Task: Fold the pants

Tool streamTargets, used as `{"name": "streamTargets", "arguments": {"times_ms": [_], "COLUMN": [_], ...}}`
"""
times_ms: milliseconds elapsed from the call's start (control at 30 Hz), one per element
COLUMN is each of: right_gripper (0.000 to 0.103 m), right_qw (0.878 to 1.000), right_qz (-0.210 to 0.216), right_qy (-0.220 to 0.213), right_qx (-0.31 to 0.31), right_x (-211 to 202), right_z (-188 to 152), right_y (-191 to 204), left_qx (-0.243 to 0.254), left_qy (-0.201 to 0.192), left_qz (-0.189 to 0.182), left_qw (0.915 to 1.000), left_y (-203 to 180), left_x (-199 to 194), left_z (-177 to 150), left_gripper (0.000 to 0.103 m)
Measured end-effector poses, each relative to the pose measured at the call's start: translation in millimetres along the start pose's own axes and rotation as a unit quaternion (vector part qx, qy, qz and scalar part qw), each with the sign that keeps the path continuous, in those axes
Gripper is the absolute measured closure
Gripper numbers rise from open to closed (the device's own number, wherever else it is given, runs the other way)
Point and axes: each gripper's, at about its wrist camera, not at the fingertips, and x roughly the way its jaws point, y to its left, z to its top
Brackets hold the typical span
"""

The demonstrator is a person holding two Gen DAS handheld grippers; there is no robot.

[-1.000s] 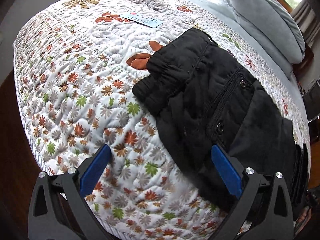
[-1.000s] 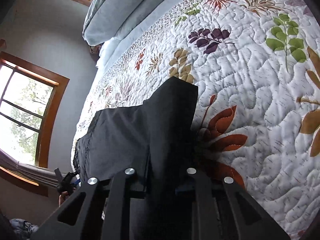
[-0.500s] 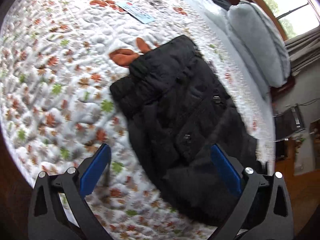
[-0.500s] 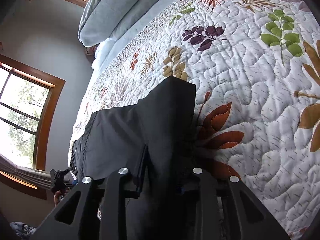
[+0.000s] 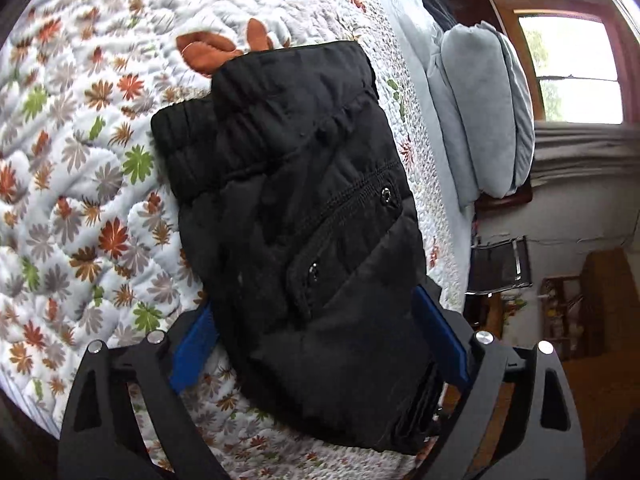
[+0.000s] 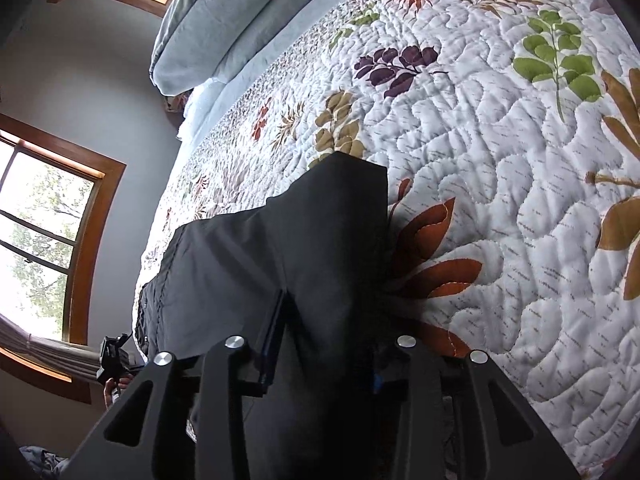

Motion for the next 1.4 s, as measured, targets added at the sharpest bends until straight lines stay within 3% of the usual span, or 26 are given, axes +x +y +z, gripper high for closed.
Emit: {"name": "streamTargets", "arguments": {"times_ms": [67, 133, 267, 400, 533, 767, 900, 1100, 1400], "right_gripper": [0.066, 0.065, 0.063, 0.062, 0.062, 0.055, 0.049, 0.049, 0.049], "right_qw": [1.0, 1.0, 1.0, 1.0, 1.0, 1.0, 0.999, 0.997, 0.997], "right_qz": [0.001, 0.002, 0.001, -0.001, -0.001, -0.019, -0.039, -0.051, -0.045], "right_qy": [0.0, 0.001, 0.0, 0.0, 0.001, 0.003, -0.016, -0.052, -0.064], "right_qx": [0.003, 0.005, 0.006, 0.007, 0.01, 0.01, 0.008, 0.013, -0.006], "right_x": [0, 1, 2, 2, 3, -4, -18, -47, -57], "right_z": [0, 0, -1, 0, 0, 2, 4, 1, -3], "right_y": [-2, -3, -2, -2, -2, 1, 0, -4, 9], "left_qx": [-0.003, 0.003, 0.015, 0.031, 0.042, 0.108, 0.143, 0.176, 0.289], "left_qy": [0.001, 0.001, 0.0, -0.016, -0.032, -0.058, -0.065, -0.071, -0.064], "left_qz": [0.01, 0.028, 0.032, 0.031, 0.009, -0.027, -0.031, -0.052, -0.108], "left_qw": [0.9999, 0.9996, 0.9994, 0.9989, 0.9986, 0.992, 0.9871, 0.9804, 0.9489], "left_y": [3, 5, 7, -1, -10, -49, -69, -90, -149], "left_x": [1, 2, -1, -4, -8, -17, -19, -20, -9], "left_z": [2, -1, 0, -5, -10, -20, -28, -39, -77], "left_gripper": [0.036, 0.07, 0.076, 0.088, 0.091, 0.092, 0.092, 0.092, 0.091]}}
